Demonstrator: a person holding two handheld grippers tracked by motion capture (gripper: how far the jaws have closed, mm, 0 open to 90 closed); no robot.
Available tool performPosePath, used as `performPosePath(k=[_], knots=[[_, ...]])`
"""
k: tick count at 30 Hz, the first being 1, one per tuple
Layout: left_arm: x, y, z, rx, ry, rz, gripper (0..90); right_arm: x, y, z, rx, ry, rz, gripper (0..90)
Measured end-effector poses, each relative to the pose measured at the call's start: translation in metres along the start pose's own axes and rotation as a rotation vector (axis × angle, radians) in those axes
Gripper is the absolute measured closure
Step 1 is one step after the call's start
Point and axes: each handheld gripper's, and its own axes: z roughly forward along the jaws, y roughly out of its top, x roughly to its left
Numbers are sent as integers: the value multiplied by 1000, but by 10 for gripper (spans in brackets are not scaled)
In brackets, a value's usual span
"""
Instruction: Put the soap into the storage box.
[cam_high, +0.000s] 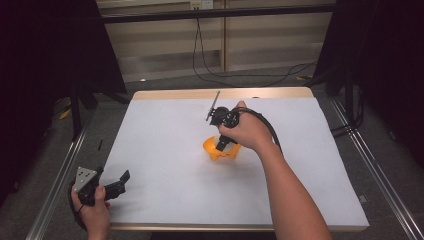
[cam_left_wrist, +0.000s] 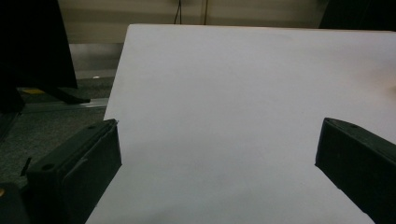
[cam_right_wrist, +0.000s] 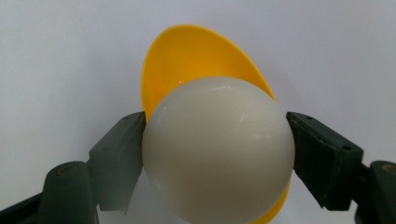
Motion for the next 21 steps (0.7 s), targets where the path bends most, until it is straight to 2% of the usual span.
performPosePath(k=[7,8,9,11,12,13,15,17,20,21], knots=[[-1,0,0,-2,-3,-1,0,-1,1,5,5,-2,-4,232],[-1,0,0,-1,-2,3,0,-1,1,5,-3,0,1,252],[-1,0,0,0,-1,3,0,-2,1,3,-6,-5,-1,309],[-1,0,0,-1,-2,1,0,-3,0,-3,-43,-20,31,278],[-1,0,0,-3,-3,2,0,-3,-1,-5,-60,-19,33,226],[-1,0,0,-3,-3,2,0,-3,-2,-7,-58,-14,27,188],[-1,0,0,-2,-2,3,0,-1,-3,-9,-52,-14,39,165],[-1,0,0,-2,-2,4,0,0,-7,-10,-58,-16,26,134],[-1,0,0,0,-3,2,0,2,-12,-11,-67,-16,43,117],[-1,0,0,-1,-2,5,0,5,-19,-12,-77,-22,63,89]])
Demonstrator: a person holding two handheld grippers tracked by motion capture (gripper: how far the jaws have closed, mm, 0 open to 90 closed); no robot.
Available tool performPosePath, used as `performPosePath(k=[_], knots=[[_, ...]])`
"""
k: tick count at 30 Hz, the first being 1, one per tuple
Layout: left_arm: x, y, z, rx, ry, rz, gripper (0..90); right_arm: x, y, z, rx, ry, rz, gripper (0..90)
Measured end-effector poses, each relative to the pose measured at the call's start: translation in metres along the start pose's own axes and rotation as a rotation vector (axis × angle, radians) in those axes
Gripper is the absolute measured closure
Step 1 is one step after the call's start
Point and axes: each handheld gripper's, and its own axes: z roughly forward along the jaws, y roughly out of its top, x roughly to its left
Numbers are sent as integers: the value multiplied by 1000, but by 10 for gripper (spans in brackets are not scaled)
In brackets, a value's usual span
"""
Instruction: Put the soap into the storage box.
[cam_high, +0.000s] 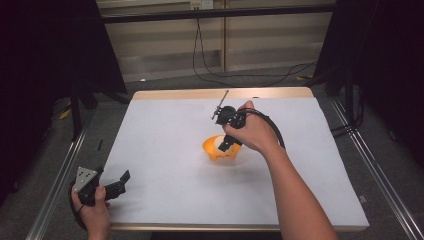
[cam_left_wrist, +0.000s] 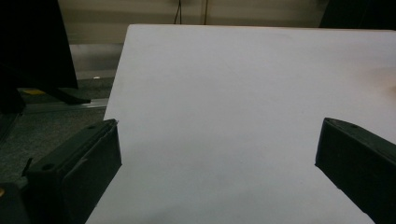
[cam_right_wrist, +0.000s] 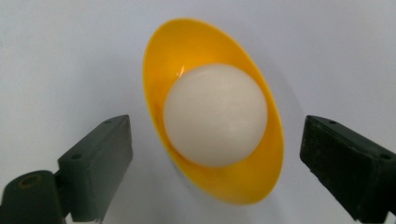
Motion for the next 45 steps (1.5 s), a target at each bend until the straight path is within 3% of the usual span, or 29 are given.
performPosePath(k=[7,8,12,20,23,31,40,41,45], knots=[[0,0,0,2,2,2,0,1,-25,-3,-40,-31,38,18],[0,0,0,2,2,3,0,2,-35,-6,-65,-38,63,3],[-1,0,1,4,-1,2,0,1,-48,-9,-90,-44,91,0],[-1,0,0,8,5,8,0,1,-93,-12,-166,-68,178,0],[-1,0,0,9,3,11,0,0,-107,-14,-209,-80,193,0],[-1,0,1,9,5,14,0,3,-133,-14,-257,-91,229,0],[-1,0,1,10,5,14,0,10,-172,-17,-386,-138,293,0],[-1,0,1,9,4,14,0,11,-182,-18,-434,-145,308,0],[-1,0,1,10,6,17,0,13,-203,-21,-500,-162,345,0]])
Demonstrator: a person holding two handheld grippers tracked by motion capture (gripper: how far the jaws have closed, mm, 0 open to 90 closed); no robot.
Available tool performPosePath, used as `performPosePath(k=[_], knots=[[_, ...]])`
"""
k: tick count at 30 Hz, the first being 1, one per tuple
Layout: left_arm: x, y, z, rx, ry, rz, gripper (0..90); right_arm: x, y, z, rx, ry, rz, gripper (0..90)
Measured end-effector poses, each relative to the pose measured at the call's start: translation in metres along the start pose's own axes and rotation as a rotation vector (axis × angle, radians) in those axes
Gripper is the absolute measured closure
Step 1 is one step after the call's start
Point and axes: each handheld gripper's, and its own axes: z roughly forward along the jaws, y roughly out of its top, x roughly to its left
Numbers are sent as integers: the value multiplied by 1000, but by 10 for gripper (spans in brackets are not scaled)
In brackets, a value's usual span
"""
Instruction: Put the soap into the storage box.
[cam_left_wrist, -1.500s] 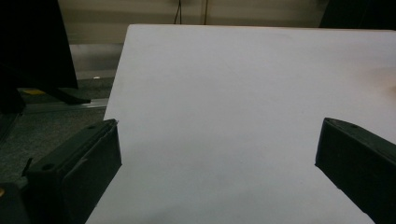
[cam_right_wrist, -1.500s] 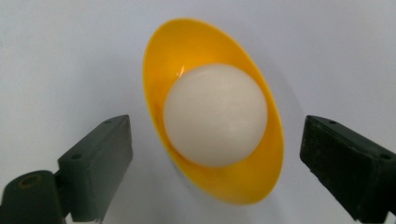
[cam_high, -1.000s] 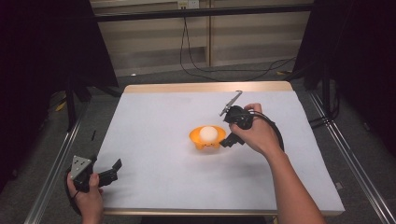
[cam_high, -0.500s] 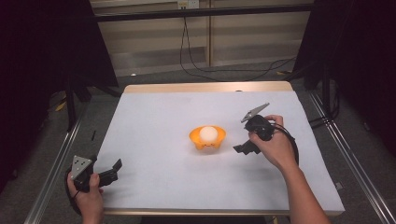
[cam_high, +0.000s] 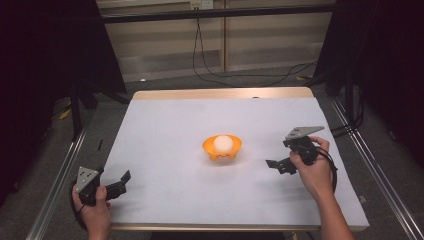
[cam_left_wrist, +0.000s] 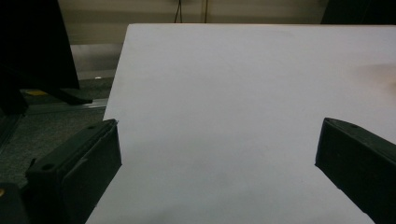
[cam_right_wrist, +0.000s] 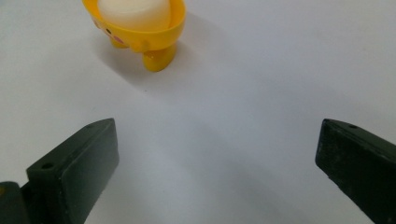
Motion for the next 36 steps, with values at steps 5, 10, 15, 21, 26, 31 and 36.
performPosePath(k=[5,10,15,21,26,31,36], knots=[[0,0,0,0,2,0,0,-4,-18,-9,-44,0,47,0],[0,0,0,-2,3,5,0,-8,-46,-22,-107,-30,98,0],[-1,0,0,-3,1,1,0,-13,-69,-35,-161,-45,148,0],[-1,0,0,-2,0,-1,0,-18,-88,-53,-239,-61,191,0],[0,0,0,-3,-2,6,0,-22,-105,-67,-286,-85,220,0],[0,0,-1,-6,-2,4,0,-23,-122,-80,-318,-114,243,0],[0,0,-1,-6,-2,4,0,-24,-141,-95,-362,-148,262,0]])
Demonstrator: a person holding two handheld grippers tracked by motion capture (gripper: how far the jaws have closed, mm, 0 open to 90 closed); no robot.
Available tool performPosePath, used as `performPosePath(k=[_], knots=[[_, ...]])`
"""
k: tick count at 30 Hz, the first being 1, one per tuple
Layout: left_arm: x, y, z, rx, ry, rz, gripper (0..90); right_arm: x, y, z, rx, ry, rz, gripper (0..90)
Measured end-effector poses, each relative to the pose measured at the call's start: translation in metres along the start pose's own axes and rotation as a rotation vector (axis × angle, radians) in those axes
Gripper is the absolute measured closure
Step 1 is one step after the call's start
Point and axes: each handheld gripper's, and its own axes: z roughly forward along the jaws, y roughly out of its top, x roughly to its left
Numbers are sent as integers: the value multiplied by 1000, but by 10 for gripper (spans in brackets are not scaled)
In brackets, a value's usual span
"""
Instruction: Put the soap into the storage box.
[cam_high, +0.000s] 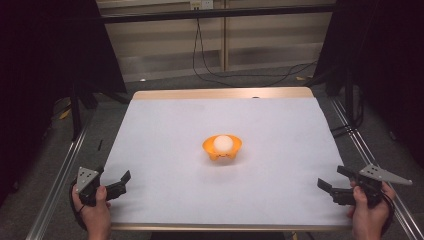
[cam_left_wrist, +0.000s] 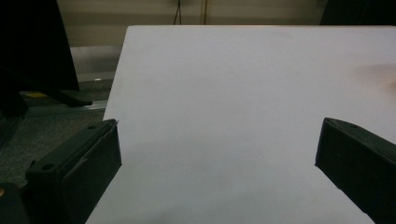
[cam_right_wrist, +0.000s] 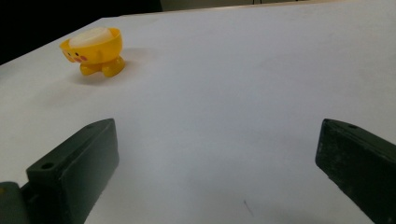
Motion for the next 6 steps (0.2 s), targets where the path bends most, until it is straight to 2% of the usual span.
performPosePath(k=[4,6], knots=[[0,0,0,2,1,1,0,-4,-8,-7,-10,-7,30,0],[0,0,1,5,2,-1,0,-4,-4,-9,-13,-17,38,0]])
